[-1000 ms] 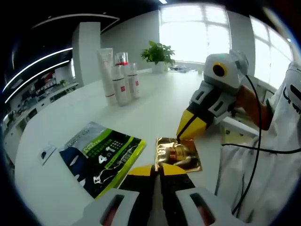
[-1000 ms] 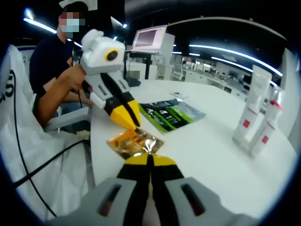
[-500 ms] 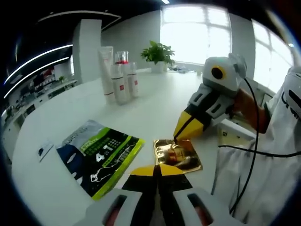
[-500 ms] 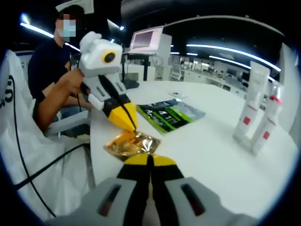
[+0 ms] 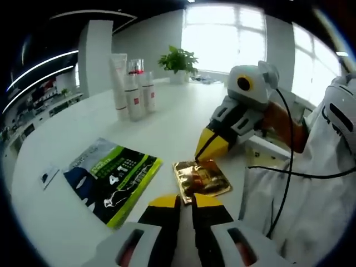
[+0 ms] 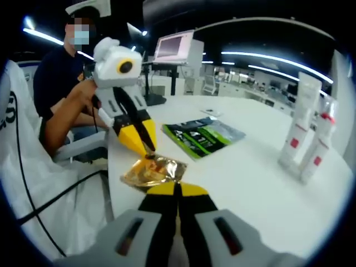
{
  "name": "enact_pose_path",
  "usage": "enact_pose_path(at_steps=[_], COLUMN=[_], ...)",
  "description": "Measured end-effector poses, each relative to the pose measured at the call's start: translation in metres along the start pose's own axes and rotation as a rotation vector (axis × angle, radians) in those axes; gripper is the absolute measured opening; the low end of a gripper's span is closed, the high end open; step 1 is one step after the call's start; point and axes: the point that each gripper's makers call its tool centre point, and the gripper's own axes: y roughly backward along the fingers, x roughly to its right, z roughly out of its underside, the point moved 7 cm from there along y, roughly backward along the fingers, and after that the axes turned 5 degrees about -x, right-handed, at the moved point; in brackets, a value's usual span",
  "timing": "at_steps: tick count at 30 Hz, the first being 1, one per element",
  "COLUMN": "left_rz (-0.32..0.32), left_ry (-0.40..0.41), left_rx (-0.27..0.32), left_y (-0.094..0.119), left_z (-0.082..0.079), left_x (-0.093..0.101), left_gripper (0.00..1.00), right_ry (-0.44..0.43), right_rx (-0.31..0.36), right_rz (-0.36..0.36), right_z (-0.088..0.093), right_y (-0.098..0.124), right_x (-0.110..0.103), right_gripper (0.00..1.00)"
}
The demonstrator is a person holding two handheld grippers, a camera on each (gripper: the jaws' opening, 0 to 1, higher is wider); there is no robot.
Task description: Arrange the skincare products in the storage area until every visible bottle or jar stands upright without overlapping.
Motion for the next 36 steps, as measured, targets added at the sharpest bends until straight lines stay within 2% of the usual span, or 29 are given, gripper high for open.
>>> enact_pose_path(at_steps=[2, 12, 19, 27, 31, 36], left_rz=[0.004, 0.013, 0.034, 0.092, 0.146, 0.157], left_ry=[-0.015, -0.019, 0.025, 0.131, 0.207, 0.219], left_rx=[-0.022, -0.038, -0.027, 0.029, 0.098, 0.114], left_y=[-0.0003, 0.0024, 0.0011, 0.0005, 0.0024, 0.0020], left_z=[0.0020, 0.0042, 0.0045, 0.0065, 0.0039, 0.0056], left_x=[0.0003, -0.0014, 0.0004, -0.0035, -0.0055, -0.0080], left_gripper=[0.12, 0.12, 0.11, 0.10, 0.10, 0.10], right_ry=[0.000, 0.002, 0.000, 0.007, 0.007, 0.023], right_rx=[0.003, 0.007, 0.010, 0.008, 0.005, 0.002], right_rz=[-0.001, -0.003, 0.005, 0.024, 0.025, 0.034], right_z=[0.0003, 0.0008, 0.0012, 0.0012, -0.0006, -0.0018], right_y=[0.0000, 0.0005, 0.0008, 0.0012, -0.0022, -0.0029], right_x=[-0.0004, -0.0004, 0.0001, 0.0004, -0.0013, -0.0014], right_gripper=[0.00, 0.00, 0.00, 0.00, 0.00, 0.00])
